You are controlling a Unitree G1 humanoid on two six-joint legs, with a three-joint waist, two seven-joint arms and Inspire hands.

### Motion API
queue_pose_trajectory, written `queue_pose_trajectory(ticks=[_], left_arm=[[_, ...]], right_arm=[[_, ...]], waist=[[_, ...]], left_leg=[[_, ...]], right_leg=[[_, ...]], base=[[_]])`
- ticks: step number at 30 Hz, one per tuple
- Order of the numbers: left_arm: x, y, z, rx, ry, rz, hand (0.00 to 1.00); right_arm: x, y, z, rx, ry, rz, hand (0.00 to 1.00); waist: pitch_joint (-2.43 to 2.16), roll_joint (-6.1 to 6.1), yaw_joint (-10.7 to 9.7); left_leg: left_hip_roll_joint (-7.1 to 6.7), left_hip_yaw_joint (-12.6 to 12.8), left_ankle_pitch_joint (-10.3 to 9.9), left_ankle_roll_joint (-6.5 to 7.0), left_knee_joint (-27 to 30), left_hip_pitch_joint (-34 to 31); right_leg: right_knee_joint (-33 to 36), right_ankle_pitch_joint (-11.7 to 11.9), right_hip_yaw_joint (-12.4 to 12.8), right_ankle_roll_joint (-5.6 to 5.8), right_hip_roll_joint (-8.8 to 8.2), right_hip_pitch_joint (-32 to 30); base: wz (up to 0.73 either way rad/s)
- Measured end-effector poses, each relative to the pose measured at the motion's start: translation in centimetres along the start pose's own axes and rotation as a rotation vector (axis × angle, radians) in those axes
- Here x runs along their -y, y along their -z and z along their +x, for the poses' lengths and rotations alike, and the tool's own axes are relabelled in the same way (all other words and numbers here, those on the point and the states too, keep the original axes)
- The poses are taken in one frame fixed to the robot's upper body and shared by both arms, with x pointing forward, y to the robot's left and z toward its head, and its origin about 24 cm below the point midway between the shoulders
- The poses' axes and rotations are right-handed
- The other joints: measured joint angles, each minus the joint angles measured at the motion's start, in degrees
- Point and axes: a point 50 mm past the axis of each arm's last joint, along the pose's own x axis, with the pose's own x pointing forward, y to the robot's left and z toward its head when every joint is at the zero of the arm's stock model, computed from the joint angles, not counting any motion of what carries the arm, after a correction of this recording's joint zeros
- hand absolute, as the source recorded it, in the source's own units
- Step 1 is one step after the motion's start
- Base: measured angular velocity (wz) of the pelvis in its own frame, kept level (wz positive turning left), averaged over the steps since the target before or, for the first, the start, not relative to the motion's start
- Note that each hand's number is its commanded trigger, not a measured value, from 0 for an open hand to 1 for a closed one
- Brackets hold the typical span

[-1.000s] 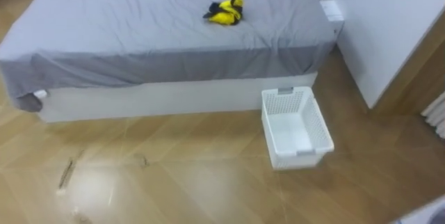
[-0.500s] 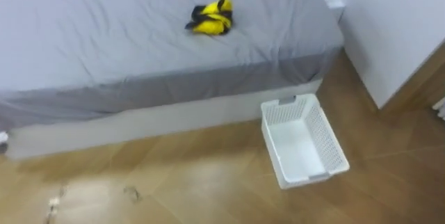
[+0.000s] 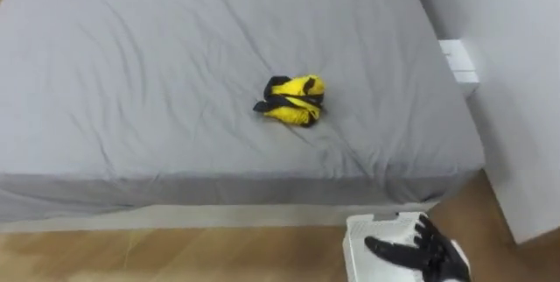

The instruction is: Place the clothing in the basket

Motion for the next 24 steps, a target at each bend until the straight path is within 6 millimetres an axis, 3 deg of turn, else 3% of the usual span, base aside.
queue_pose_trajectory(ticks=[1,2,3,4,5,6,8,10,12,13,14,15,17,18,19,24], left_arm=[[-1.4,0.9,-0.3,-0.006,-0.041,0.015,0.0],[-2.5,1.7,-0.5,-0.036,-0.071,0.032,0.0],[-2.5,2.3,-0.7,-0.059,-0.079,0.033,0.0],[-2.6,3.0,-1.0,-0.082,-0.094,0.028,0.0],[-2.5,3.0,-1.0,-0.085,-0.096,0.022,0.0],[-2.2,3.0,-1.0,-0.088,-0.095,0.006,0.0],[-1.4,2.5,-0.9,-0.072,-0.077,-0.01,0.0],[-0.3,1.4,-0.7,-0.034,-0.046,-0.021,0.0],[-0.1,0.5,-0.4,-0.009,-0.041,-0.025,0.0],[0.0,0.2,-0.3,-0.001,-0.038,-0.026,0.0],[0.1,0.3,-0.3,-0.004,-0.038,-0.031,0.0],[0.1,0.3,-0.3,-0.005,-0.038,-0.03,0.0],[0.0,0.5,-0.4,-0.01,-0.04,-0.03,0.0],[-0.1,0.8,-0.5,-0.019,-0.042,-0.029,0.0],[-0.2,1.0,-0.5,-0.025,-0.045,-0.025,0.0],[0.0,0.7,-0.3,-0.028,-0.035,-0.017,0.0]], right_arm=[[-0.9,-0.5,-0.1,0.024,-0.036,-0.003,0.0],[-1.8,-1.4,-0.2,0.064,-0.082,-0.02,0.0],[-2.0,-1.9,0.0,0.079,-0.094,-0.032,0.0],[-2.7,-2.7,0.1,0.11,-0.118,-0.036,0.0],[-2.9,-3.1,0.0,0.129,-0.13,-0.045,0.0],[-3.4,-3.5,-0.1,0.153,-0.154,-0.082,0.0],[-4.0,-3.3,-0.4,0.155,-0.182,-0.118,0.0],[-4.4,-3.1,-0.8,0.153,-0.215,-0.126,0.0],[-4.8,-3.3,-0.8,0.161,-0.24,-0.137,0.0],[-5.0,-3.5,-0.9,0.17,-0.252,-0.138,0.0],[-5.1,-3.6,-0.9,0.175,-0.262,-0.145,0.0],[-5.3,-3.7,-1.0,0.179,-0.268,-0.15,0.0],[-5.9,-4.0,-1.2,0.2,-0.295,-0.156,0.0],[-6.3,-4.5,-1.4,0.222,-0.321,-0.159,0.0],[-6.7,-4.7,-1.6,0.233,-0.345,-0.164,0.0],[-8.0,-4.9,-2.1,0.259,-0.407,-0.216,0.0]], waist=[[-0.84,-1.28,0.78],[-0.75,-2.2,1.63],[-0.7,-1.3,1.78],[-0.93,-0.61,1.25],[-1.0,-0.33,1.05],[-1.12,0.58,0.21],[-1.09,0.27,-0.83],[-0.56,-0.94,-1.39],[-0.66,-1.48,-1.3],[-0.73,-1.92,-1.5],[-1.26,-2.34,-1.67],[-1.37,-2.5,-1.67],[-1.58,-2.41,-1.61],[-1.93,-2.16,-1.66],[-1.95,-2.21,-1.83],[-2.02,-2.89,-1.84]], left_leg=[[0.23,2.59,-0.43,-0.68,3.95,-0.29],[0.43,5.92,-1.44,-1.82,9.78,-0.54],[1.57,6.38,-1.69,-1.88,13.05,-0.94],[2.77,5.38,-1.19,-1.74,19.93,-2.78],[3.39,4.75,-0.73,-1.59,23.06,-4.16],[4.58,3.68,0.82,-1.54,28.02,-6.27],[4.39,3.47,1.54,-1.29,30.71,-8.7],[2.97,4.32,0.21,-0.26,29.23,-13.37],[1.57,4.2,0.15,-0.36,23.99,-16.2],[0.43,4.17,0.4,-0.73,17.96,-17.0],[-0.32,4.2,0.81,-0.77,12.83,-17.7],[-0.64,4.13,1.1,-1.03,10.86,-17.91],[-0.78,4.18,4.02,-0.57,7.72,-18.29],[-0.87,4.16,6.22,-0.41,6.53,-18.12],[-1.26,3.89,8.96,0.0,5.41,-17.42],[-1.8,2.65,9.16,0.09,2.78,-16.01]], right_leg=[[-5.49,0.33,-0.31,-0.03,0.51,1.21],[-11.23,0.61,-2.05,-2.85,1.41,3.9],[-11.53,0.31,-2.54,-3.01,2.05,5.18],[-13.3,-1.1,-2.46,-3.46,2.92,7.72],[-13.67,-2.09,-2.11,-3.37,3.57,8.66],[-14.6,-2.76,-2.03,-3.96,4.62,10.07],[-16.04,-3.27,-1.61,-4.8,4.91,11.69],[-17.93,-3.28,-1.06,-5.39,4.83,13.2],[-19.58,-2.97,-0.56,-5.94,5.01,14.13],[-20.53,-2.96,0.29,-6.02,5.04,14.4],[-21.34,-2.92,1.33,-6.08,5.11,14.64],[-21.65,-2.91,1.49,-6.1,5.09,14.87],[-22.82,-2.84,0.89,-6.17,5.22,15.63],[-23.24,-2.78,0.6,-6.2,5.49,15.94],[-23.45,-2.77,0.7,-6.18,5.83,16.49],[-26.23,-2.78,-0.44,-5.67,5.59,18.17]], base=[[0.25],[0.08],[-0.06],[-0.05],[0.0],[0.0],[0.0],[-0.22],[-0.37],[-0.38],[-0.4],[-0.45],[-0.45],[-0.44],[-0.35],[0.1]])
